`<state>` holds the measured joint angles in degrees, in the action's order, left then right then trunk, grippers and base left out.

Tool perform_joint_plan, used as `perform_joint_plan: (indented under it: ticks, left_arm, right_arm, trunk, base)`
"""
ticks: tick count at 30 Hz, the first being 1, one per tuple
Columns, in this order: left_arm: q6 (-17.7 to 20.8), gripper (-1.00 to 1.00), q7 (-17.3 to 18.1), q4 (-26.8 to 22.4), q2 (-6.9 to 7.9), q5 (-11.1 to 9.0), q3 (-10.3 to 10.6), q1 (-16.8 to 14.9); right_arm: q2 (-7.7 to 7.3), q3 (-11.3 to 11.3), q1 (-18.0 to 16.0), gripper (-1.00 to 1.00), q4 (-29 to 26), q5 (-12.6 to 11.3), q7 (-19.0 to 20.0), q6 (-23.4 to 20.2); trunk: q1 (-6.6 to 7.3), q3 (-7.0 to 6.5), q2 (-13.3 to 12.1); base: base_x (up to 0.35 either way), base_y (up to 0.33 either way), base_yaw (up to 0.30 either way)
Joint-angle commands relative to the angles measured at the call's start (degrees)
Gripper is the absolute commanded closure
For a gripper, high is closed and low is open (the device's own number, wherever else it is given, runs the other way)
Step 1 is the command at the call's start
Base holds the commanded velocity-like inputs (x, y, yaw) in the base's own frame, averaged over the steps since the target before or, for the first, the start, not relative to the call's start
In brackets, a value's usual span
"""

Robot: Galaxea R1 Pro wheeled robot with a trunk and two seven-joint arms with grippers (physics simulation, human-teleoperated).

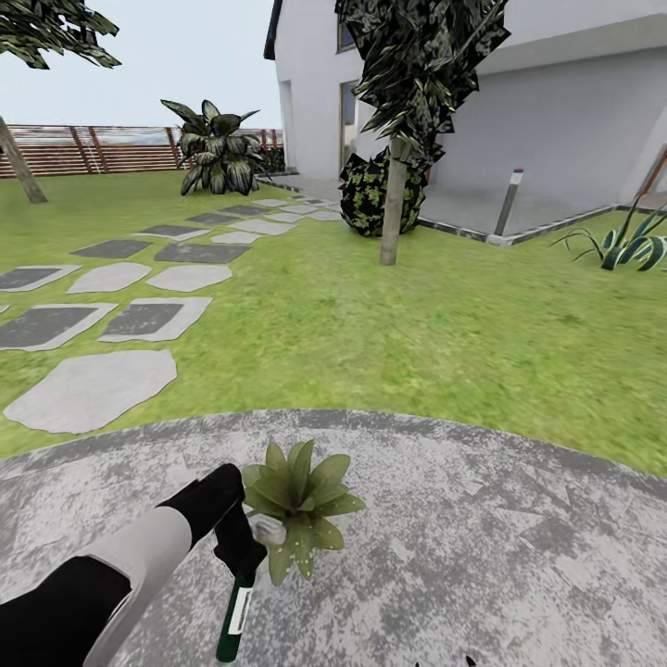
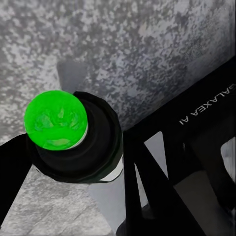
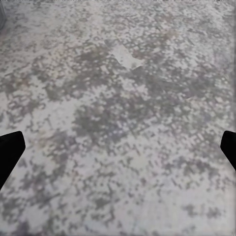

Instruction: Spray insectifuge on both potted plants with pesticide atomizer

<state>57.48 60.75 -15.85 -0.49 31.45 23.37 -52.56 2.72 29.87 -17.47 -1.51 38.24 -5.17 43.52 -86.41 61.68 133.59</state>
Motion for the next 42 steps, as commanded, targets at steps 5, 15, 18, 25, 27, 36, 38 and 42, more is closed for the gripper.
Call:
perform_joint_plan:
  ticks: [5,15,18,25,27,36,38,42]
  left_arm:
    - [0.33,1.0,0.39,-3.54,0.38,0.72,-0.32,0.11]
    - [0.25,1.0,-0.2,-3.25,1.82,0.72,0.09,2.52]
    - [0.26,1.0,-0.26,-3.68,1.7,0.65,-0.1,2.61]
    - [0.33,1.0,-0.35,-3.79,1.82,0.7,-0.48,2.64]
    - [0.35,1.0,-1.66,-3.82,2.62,0.72,-0.64,2.64]
    - [0.35,1.0,-4.3,-3.53,2.87,-0.64,-1.08,2.64]
    - [0.35,1.0,-4.32,-3.43,2.52,-1.0,-1.82,2.64]
    - [0.35,1.0,-4.32,-3.21,2.44,-1.18,-2.31,2.91]
  right_arm:
    - [-0.06,0.2,-0.02,-1.0,0.02,0.52,-0.54,0.15]
    - [-0.08,0.27,-0.02,-1.0,0.02,0.53,-0.54,0.16]
    - [-0.21,0.28,-0.02,-1.0,-0.01,0.58,-0.47,0.16]
    - [-0.86,0.2,-0.02,-1.0,-0.07,0.6,-0.37,0.16]
    - [-0.87,0.19,-0.02,-1.0,-0.07,0.6,-0.37,0.16]
    - [-0.87,0.19,-0.02,-1.0,-0.07,0.62,-0.31,0.16]
    - [-0.87,0.06,-0.02,-1.0,-0.05,0.84,-0.22,0.16]
    - [-0.87,0.02,-0.02,-1.0,-0.04,0.96,-0.19,0.08]
  trunk:
    - [0.01,0.05,0.02]
    - [0.01,0.05,0.02]
    - [0.01,0.05,0.02]
    - [0.01,0.05,0.02]
    - [0.01,0.05,0.02]
    - [0.01,0.05,0.02]
    - [0.01,0.05,0.02]
    - [0.01,0.05,0.02]
  base:
    - [0.0,0.0,0.0]
    - [0.0,0.0,0.0]
    - [0.0,0.0,0.0]
    - [0.0,0.0,0.0]
    - [0.0,0.0,0.0]
    - [0.0,0.0,0.0]
    - [0.0,0.0,0.0]
    - [0.0,0.0,0.0]
